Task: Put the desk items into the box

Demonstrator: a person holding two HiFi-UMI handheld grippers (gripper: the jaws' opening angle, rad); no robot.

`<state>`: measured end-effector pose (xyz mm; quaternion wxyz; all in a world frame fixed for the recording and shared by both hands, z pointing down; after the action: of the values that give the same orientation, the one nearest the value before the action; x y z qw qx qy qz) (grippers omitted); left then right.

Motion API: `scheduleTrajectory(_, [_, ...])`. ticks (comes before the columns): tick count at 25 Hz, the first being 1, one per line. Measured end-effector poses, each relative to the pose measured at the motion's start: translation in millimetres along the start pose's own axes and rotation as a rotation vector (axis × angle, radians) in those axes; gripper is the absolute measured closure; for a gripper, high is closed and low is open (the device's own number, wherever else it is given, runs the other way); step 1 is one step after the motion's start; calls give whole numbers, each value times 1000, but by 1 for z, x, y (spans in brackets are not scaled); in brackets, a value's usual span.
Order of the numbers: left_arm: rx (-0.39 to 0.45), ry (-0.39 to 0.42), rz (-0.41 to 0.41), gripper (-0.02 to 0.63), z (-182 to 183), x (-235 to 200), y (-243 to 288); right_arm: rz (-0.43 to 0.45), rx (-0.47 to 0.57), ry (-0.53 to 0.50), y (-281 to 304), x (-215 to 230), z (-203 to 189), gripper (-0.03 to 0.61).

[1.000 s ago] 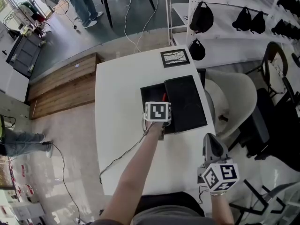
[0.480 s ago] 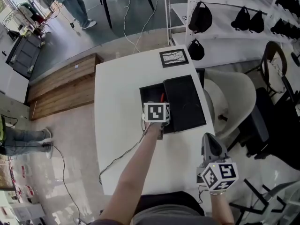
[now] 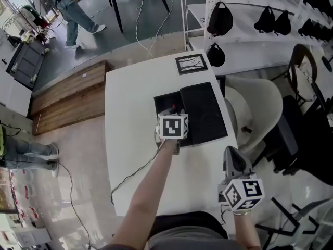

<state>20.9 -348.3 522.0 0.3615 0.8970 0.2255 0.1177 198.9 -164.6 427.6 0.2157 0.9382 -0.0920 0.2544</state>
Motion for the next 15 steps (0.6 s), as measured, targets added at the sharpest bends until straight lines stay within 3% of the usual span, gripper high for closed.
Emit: scheduleTrajectory(15, [186, 60, -34, 535, 30, 3, -68, 27, 42, -28, -12, -13, 9, 575])
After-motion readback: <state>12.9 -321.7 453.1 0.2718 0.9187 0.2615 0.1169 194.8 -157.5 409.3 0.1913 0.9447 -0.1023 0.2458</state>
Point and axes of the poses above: the fingertips, and each gripper's own axes: y forward along the fingers, x to its right, z out of its top, the point moved 3 cm from there along -y, backward along the fingers, and after that the axes turned 15 degrees about y, right-handed, at the moved point
